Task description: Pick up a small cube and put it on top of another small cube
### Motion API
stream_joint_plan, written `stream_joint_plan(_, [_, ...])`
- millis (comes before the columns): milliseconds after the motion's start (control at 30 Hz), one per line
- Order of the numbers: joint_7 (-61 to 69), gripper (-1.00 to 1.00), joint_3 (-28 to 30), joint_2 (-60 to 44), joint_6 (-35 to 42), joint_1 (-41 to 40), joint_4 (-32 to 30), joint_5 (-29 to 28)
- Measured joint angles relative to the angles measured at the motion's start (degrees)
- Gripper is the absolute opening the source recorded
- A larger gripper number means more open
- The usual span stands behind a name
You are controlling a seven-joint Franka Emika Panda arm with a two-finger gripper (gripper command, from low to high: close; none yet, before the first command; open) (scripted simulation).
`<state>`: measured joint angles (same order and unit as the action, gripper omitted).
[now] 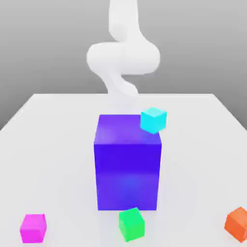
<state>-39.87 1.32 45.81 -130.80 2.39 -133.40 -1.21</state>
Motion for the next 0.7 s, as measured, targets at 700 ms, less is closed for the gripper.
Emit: stream_joint_plan(700, [51.13, 0.00, 10.60, 0.09, 8.53, 18.79, -13.55, -8.69])
